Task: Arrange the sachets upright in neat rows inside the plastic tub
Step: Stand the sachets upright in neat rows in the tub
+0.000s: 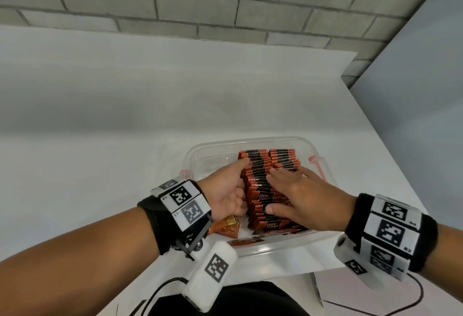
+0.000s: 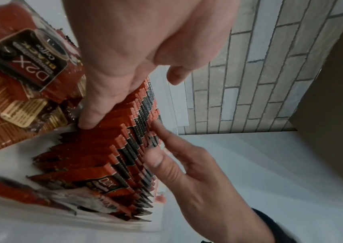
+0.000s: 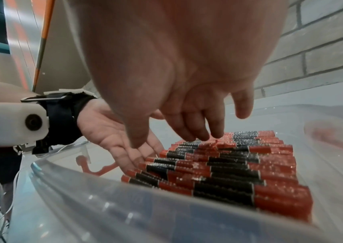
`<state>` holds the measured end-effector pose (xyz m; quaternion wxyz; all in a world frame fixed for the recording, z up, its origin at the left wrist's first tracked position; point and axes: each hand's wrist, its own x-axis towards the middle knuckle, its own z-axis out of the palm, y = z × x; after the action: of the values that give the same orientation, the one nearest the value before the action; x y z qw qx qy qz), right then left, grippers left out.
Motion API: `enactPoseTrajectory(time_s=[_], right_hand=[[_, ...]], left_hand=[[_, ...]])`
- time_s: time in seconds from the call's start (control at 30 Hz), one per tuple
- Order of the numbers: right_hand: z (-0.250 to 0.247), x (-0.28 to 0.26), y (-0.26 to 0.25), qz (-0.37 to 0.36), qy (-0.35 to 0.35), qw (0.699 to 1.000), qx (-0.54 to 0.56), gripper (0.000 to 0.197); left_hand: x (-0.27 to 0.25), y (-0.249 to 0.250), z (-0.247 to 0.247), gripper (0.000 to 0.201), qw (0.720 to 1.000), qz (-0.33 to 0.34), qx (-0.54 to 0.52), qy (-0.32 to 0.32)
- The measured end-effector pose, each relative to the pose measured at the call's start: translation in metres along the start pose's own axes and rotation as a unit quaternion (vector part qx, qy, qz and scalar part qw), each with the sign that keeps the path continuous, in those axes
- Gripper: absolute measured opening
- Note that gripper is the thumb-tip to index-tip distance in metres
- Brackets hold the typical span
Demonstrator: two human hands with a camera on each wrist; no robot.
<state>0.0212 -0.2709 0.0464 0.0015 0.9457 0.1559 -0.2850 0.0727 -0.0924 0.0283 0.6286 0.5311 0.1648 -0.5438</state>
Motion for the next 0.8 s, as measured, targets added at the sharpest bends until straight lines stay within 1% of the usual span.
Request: enactPoseTrajectory(time_s=[0.03, 0.07, 0.1, 0.17, 0.23, 0.3, 0.33, 0.37, 0.43, 0.5, 0.6, 0.7, 0.8], right_hand=[[0.001, 0.001, -0.001, -0.003, -0.033, 0.999, -0.005, 0.105], [0.001, 0.002, -0.001, -0.006, -0.050, 0.999, -0.004, 0.107], [0.000, 0.003, -0.001, -0.010, -0.054, 0.998, -0.001, 0.108], [-0.003, 0.003, -0.001, -0.012, -0.052, 0.999, -0.002, 0.106], [-0.004, 0.004, -0.001, -0.011, -0.054, 0.998, -0.007, 0.103], [-0.006, 0.006, -0.004, -0.016, -0.065, 0.998, -0.008, 0.104], [-0.007, 0.008, -0.005, -0.017, -0.063, 0.998, 0.002, 0.102], [-0.010, 0.011, -0.005, -0.016, -0.048, 0.999, 0.018, 0.093], [-0.016, 0.018, -0.004, -0.014, -0.005, 0.998, 0.062, 0.069], [-0.021, 0.024, -0.004, -0.015, 0.000, 0.997, 0.071, 0.059], [-0.025, 0.029, -0.005, -0.006, -0.020, 0.998, 0.056, 0.051], [-0.031, 0.031, -0.007, 0.006, 0.007, 0.997, 0.074, 0.044], [-0.035, 0.033, -0.011, 0.013, -0.015, 0.999, 0.043, 0.049]], left_hand=[[0.001, 0.000, 0.000, 0.066, 1.000, 0.002, -0.004, -0.001], [0.000, 0.000, 0.002, 0.067, 1.000, 0.003, -0.010, -0.003], [-0.001, 0.000, 0.003, 0.064, 1.000, 0.006, -0.014, -0.006], [-0.001, 0.000, 0.005, 0.054, 1.000, 0.012, -0.014, -0.005], [0.001, 0.000, 0.006, 0.043, 1.000, 0.012, -0.015, 0.012], [0.003, 0.002, 0.006, 0.040, 0.999, 0.013, -0.027, 0.021], [0.003, 0.002, 0.006, 0.042, 0.999, 0.015, -0.033, 0.023], [0.002, 0.003, 0.006, 0.045, 0.999, 0.020, -0.035, 0.025], [-0.001, 0.007, 0.008, 0.047, 0.998, 0.033, -0.041, 0.030], [-0.001, 0.008, 0.010, 0.049, 0.998, 0.033, -0.053, 0.029], [0.002, 0.009, 0.012, 0.049, 0.997, 0.039, -0.059, 0.042], [0.009, 0.009, 0.011, 0.049, 0.994, 0.054, -0.079, 0.051], [0.015, 0.011, 0.009, 0.051, 0.994, 0.050, -0.082, 0.048]])
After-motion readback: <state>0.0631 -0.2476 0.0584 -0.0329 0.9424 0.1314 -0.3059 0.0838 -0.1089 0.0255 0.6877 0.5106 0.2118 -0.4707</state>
